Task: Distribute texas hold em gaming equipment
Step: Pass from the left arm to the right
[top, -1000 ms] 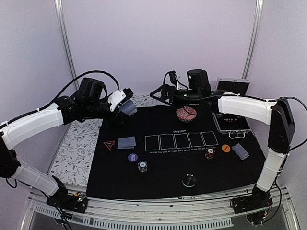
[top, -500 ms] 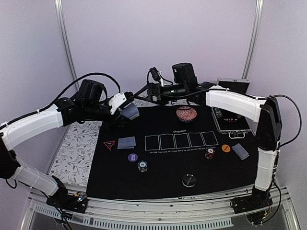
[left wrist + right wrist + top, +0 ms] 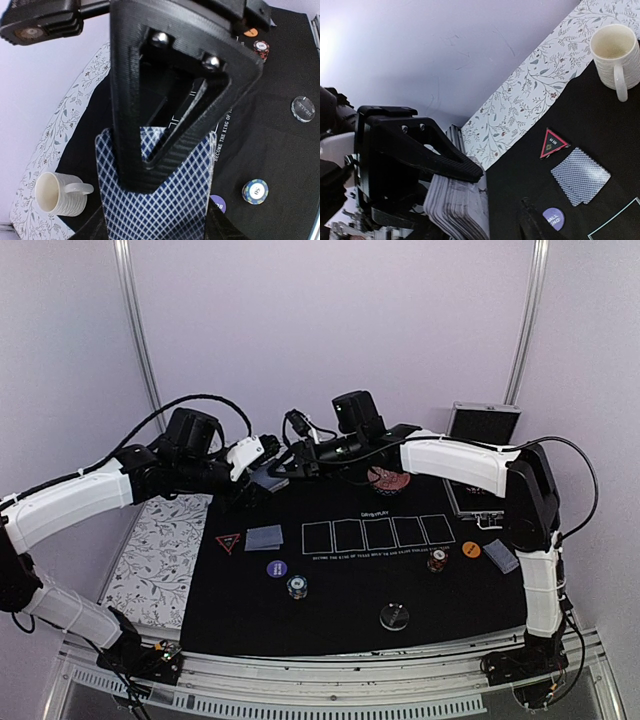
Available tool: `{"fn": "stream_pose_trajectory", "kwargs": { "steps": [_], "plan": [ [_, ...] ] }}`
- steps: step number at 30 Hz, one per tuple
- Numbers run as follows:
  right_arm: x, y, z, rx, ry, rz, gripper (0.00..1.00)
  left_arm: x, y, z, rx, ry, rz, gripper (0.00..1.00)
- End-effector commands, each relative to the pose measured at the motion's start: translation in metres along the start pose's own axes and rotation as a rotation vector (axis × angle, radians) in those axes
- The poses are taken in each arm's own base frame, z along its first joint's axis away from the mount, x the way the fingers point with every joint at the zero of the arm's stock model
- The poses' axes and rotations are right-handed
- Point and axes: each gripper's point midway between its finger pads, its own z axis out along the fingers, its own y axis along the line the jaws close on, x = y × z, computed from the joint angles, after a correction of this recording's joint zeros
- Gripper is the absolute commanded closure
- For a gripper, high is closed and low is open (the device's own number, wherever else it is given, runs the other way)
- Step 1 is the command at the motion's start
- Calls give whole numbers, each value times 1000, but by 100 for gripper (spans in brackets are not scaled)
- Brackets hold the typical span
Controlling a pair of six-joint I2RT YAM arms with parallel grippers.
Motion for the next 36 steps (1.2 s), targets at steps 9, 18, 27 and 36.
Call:
{"fn": "stream_pose_trajectory", "kwargs": {
  "steps": [9,18,27,36],
  "plan": [
    [4,20,4,-94,35,-20,98,1,10,3,-65,1,8,30],
    [-1,36,-6,-121,23,-61,98,8,10,3,-78,18,31,21],
    [-1,39,-6,-141,25,-53,98,9,5,7,-48,18,27,19],
    [4,37,-7,-133,29,-36,98,10,0,7,-27,11,41,7]
  ]
}}
